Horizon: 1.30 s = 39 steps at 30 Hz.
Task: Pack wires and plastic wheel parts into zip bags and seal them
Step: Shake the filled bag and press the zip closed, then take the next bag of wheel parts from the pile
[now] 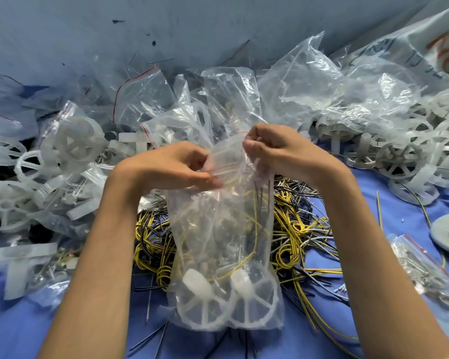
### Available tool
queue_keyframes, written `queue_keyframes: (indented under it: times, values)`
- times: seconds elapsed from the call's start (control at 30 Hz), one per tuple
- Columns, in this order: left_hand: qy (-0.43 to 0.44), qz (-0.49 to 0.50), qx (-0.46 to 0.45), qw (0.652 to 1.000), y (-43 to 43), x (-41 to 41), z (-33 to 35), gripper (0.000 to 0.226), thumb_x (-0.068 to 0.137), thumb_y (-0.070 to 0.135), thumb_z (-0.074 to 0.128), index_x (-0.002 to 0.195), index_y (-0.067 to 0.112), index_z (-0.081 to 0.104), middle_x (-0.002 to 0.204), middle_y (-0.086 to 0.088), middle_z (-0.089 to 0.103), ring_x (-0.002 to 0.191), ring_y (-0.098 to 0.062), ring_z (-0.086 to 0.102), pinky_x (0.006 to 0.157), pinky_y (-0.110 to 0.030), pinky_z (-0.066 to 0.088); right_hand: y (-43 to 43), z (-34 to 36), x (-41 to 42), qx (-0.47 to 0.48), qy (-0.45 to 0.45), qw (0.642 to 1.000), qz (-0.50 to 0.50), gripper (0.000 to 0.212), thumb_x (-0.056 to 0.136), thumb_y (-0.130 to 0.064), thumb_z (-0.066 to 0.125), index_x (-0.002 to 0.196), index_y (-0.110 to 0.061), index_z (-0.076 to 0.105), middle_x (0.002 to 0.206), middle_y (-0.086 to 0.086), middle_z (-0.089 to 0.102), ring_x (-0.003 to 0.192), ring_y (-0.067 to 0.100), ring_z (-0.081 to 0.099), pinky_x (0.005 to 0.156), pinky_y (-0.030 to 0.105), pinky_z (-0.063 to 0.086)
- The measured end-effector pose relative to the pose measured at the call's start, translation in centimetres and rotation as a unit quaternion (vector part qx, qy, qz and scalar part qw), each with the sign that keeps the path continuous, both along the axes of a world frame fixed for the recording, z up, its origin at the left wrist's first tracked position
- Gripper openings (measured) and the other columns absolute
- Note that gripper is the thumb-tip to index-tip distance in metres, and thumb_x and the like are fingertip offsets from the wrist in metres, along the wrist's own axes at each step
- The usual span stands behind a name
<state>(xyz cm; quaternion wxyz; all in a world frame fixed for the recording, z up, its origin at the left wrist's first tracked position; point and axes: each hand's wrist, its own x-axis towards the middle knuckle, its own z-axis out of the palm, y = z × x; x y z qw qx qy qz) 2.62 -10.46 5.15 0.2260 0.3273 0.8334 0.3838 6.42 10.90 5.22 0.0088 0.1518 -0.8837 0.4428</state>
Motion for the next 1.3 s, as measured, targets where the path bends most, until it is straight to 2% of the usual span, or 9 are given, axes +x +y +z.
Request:
queue_keyframes:
  times: [0.1,0.27,0.4,0.6,0.73,0.83,1.03,1.17,1.3]
  values:
    - [-0.027,0.006,0.172,0.985,0.8,0.8,0.4,0.024,0.08,0.007,0.064,0.063,0.017,0.051,0.055,0.011,0.051,0.049,0.002,0.046,0.047,-0.009,0.037,-0.4,0.3,0.1,-0.109,-0.007,0.994,0.002,0.006,0.097,-0.024,0.051,0.096,-0.018,0.05,0.07,-0.003,0.054,0.053,0.0,0.052,0.05,0.014,0.043]
    - [0.02,0.165,0.344,0.924,2.6,0.8,1.5,0.026,0.08,0.016,0.061,0.07,0.01,0.038,0.077,-0.017,0.043,0.057,-0.013,0.046,0.053,-0.021,0.035,1.1,1.3,0.7,-0.223,-0.075,0.967,0.095,0.052,0.071,-0.047,0.074,0.113,-0.024,0.052,0.078,-0.01,0.07,0.064,0.003,0.066,0.054,0.017,0.05]
    - [0.032,0.294,0.311,0.903,4.6,0.4,0.7,0.026,0.088,0.026,0.063,0.071,0.017,0.045,0.065,0.0,0.051,0.054,-0.008,0.047,0.053,-0.025,0.037,1.8,1.0,0.5,-0.171,-0.067,0.981,0.063,0.029,0.073,-0.017,0.077,0.095,-0.017,0.057,0.058,-0.008,0.058,0.05,0.004,0.054,0.046,0.018,0.042]
    - [0.106,0.381,0.265,0.88,4.0,-1.2,-0.4,0.01,0.094,0.033,0.053,0.092,0.023,0.052,0.103,-0.003,0.065,0.093,-0.019,0.064,0.077,-0.036,0.052,5.2,1.8,0.2,-0.077,0.067,0.975,-0.196,0.025,0.076,-0.015,0.077,0.095,-0.02,0.061,0.056,-0.005,0.063,0.044,0.004,0.054,0.043,0.018,0.041]
    - [0.323,0.441,0.082,0.834,2.1,-2.9,-2.2,0.024,0.087,0.025,0.055,0.109,0.019,0.06,0.127,-0.009,0.05,0.121,-0.024,0.044,0.106,-0.031,0.032,6.9,2.8,0.1,0.071,0.2,0.827,-0.52,0.049,0.082,-0.023,0.061,0.129,-0.011,0.048,0.104,0.017,0.067,0.092,0.029,0.066,0.076,0.035,0.048]
    - [0.294,0.377,-0.043,0.877,2.0,-3.6,-3.5,0.033,0.085,0.027,0.06,0.118,0.027,0.061,0.148,-0.011,0.03,0.137,-0.027,0.024,0.113,-0.033,0.019,6.7,2.8,0.9,0.105,0.205,0.774,-0.59,0.079,0.085,-0.02,0.051,0.149,-0.001,0.009,0.141,0.023,0.039,0.127,0.038,0.042,0.099,0.04,0.036]
    - [0.262,0.333,-0.099,0.9,2.1,-3.9,-4.6,0.018,0.086,0.031,0.058,0.103,0.036,0.063,0.151,-0.007,0.03,0.138,-0.029,0.023,0.114,-0.047,0.02,5.6,1.5,-0.1,0.236,0.084,0.84,-0.482,0.097,0.081,-0.033,0.068,0.151,-0.014,0.004,0.155,0.023,-0.015,0.143,0.042,-0.009,0.111,0.061,0.008]
    - [0.241,0.312,-0.126,0.911,1.4,-4.1,-4.7,0.01,0.086,0.032,0.059,0.077,0.03,0.062,0.149,-0.004,0.034,0.136,-0.027,0.024,0.112,-0.041,0.018,5.7,-0.8,-1.4,0.306,-0.086,0.894,-0.316,0.088,0.071,-0.04,0.079,0.143,-0.021,0.032,0.156,0.021,0.005,0.143,0.038,0.006,0.113,0.057,0.02]
    - [0.23,0.293,-0.147,0.916,1.1,-4.3,-5.0,0.027,0.091,0.038,0.054,0.106,0.019,0.068,0.146,-0.002,0.039,0.134,-0.025,0.027,0.112,-0.043,0.019,6.1,-2.5,-1.2,0.268,-0.132,0.907,-0.297,0.054,0.073,-0.031,0.078,0.12,-0.016,0.058,0.134,0.017,0.049,0.123,0.035,0.044,0.105,0.05,0.038]
